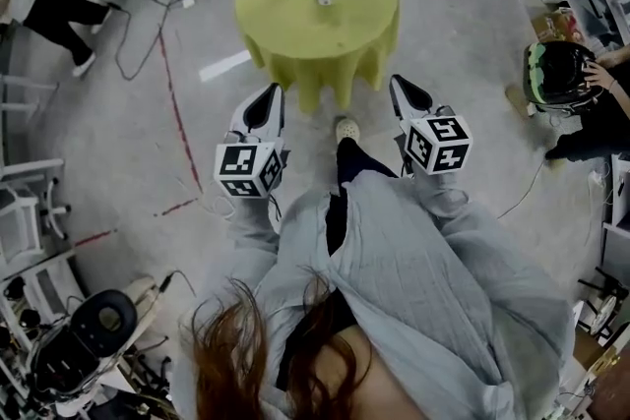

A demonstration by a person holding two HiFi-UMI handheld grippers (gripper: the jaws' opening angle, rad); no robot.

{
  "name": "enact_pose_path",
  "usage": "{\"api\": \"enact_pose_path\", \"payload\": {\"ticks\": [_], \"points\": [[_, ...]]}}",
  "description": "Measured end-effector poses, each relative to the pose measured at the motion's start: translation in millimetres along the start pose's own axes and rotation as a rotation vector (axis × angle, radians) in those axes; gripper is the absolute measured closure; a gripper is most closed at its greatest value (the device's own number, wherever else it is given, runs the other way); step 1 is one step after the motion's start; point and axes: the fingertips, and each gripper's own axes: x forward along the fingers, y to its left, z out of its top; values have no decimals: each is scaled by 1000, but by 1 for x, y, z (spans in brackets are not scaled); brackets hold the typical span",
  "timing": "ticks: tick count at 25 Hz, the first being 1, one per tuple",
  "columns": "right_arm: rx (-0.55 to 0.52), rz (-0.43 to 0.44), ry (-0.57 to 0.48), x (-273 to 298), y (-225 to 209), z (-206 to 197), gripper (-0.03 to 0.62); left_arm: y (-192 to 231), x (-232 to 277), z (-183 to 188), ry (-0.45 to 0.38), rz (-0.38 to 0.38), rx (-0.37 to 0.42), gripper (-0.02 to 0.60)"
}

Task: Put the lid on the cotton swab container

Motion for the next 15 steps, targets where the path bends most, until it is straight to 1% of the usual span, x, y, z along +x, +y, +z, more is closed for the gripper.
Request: {"api": "enact_pose_path", "payload": {"ticks": [5, 8, 12, 15], "points": [[-11, 36, 15, 33, -7, 18, 592, 22, 23, 8, 6, 39, -13, 561], [-10, 47, 39, 51, -15, 18, 592, 30, 37, 6, 19, 50, -23, 561], [-10, 64, 54, 90, -23, 15, 592, 56, 61, -4, 38, 72, -28, 561], [-9, 67, 62, 101, -27, 18, 592, 63, 70, -4, 42, 80, -34, 561]]}}
